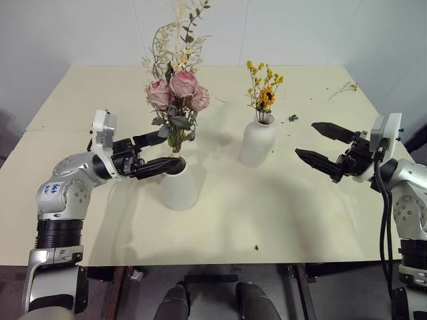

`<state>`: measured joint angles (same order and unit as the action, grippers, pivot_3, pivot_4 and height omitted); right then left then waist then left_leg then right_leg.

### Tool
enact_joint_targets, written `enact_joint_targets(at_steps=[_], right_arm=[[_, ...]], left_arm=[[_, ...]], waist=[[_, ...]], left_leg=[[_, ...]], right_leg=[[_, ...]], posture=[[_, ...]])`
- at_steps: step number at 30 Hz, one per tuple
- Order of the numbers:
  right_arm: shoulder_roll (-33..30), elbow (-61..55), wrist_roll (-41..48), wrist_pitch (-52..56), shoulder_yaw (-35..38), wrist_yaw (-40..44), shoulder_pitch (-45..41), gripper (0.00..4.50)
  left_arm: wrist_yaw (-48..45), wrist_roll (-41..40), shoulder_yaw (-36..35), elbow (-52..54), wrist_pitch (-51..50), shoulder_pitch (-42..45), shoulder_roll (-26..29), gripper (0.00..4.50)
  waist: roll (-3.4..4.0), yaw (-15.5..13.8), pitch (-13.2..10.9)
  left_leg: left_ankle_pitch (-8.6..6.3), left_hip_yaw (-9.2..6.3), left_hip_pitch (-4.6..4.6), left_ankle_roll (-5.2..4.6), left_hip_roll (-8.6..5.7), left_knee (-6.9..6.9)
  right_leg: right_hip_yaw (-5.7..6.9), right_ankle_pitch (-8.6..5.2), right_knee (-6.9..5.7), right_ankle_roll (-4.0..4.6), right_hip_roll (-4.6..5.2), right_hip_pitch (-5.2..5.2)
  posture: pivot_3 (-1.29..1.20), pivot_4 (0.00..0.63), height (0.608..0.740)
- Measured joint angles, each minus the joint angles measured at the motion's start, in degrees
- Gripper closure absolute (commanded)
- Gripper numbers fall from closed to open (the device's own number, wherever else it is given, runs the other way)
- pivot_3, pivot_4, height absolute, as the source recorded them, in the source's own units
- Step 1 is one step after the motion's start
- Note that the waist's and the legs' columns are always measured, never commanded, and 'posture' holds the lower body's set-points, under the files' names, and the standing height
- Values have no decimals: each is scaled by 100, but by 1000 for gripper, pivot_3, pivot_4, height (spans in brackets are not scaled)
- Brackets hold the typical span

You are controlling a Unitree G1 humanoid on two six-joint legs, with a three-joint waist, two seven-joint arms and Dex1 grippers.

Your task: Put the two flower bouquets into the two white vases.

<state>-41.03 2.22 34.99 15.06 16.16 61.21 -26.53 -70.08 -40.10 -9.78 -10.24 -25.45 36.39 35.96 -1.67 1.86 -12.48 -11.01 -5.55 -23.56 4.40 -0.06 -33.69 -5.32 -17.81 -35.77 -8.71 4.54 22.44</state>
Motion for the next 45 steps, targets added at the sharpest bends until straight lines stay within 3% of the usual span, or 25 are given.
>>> enact_joint_targets(at_steps=[9, 18, 20, 27, 33, 37, 45], right_arm=[[-16, -10, 3, 18, 18, -7, 56, 0], [-30, -28, -3, 19, 51, -28, 111, 0], [-30, 29, -20, 7, 50, -26, 104, 0], [-28, 272, -105, -5, -7, 6, -47, 0], [-174, 481, -189, -22, -23, 261, -191, 0], [-703, 438, -83, 435, 41, 487, -107, 0], [-946, 129, 26, 544, 415, 647, 513, 0]], left_arm=[[-283, 71, 138, -128, -32, 216, -170, 36], [-315, -344, -188, 856, -763, -150, 534, 36], [-206, -302, -280, 848, -661, -166, 534, 36], [264, 947, -431, -199, 1272, -133, 624, 36], [-316, 460, -533, 320, 573, -755, 1182, 36], [-403, 338, -734, 528, 107, -1167, 1633, 36], [-225, 475, -922, 493, 651, -1417, 1467, 36]], waist=[[0, -6, 0], [0, 2, 0], [0, -7, 0], [0, -6, 0], [0, 1, 0], [4, -4, -2], [4, -18, -2]], left_leg=[[0, 0, 1, 0, 0, -1], [0, 0, 4, 1, 0, 2], [0, 0, 3, 1, 0, -3], [1, 1, 4, 2, 0, 3], [-1, 1, 1, -1, 4, 35], [-1, 1, 4, -1, 5, 41], [-1, 6, 14, 0, 5, 36]], right_leg=[[0, -1, -6, 0, 0, 1], [0, -3, -6, 1, 0, 1], [-1, -3, -6, 1, 0, -1], [-1, -3, 0, 3, 0, -1], [0, -13, 0, 7, 1, 13], [1, -18, 0, 12, 1, 15], [0, -19, 4, 16, 1, 3]], posture=[[0, 150, 740], [0, 150, 740], [0, 150, 740], [0, 150, 740], [0, 150, 740], [0, 150, 740], [0, 150, 740]])
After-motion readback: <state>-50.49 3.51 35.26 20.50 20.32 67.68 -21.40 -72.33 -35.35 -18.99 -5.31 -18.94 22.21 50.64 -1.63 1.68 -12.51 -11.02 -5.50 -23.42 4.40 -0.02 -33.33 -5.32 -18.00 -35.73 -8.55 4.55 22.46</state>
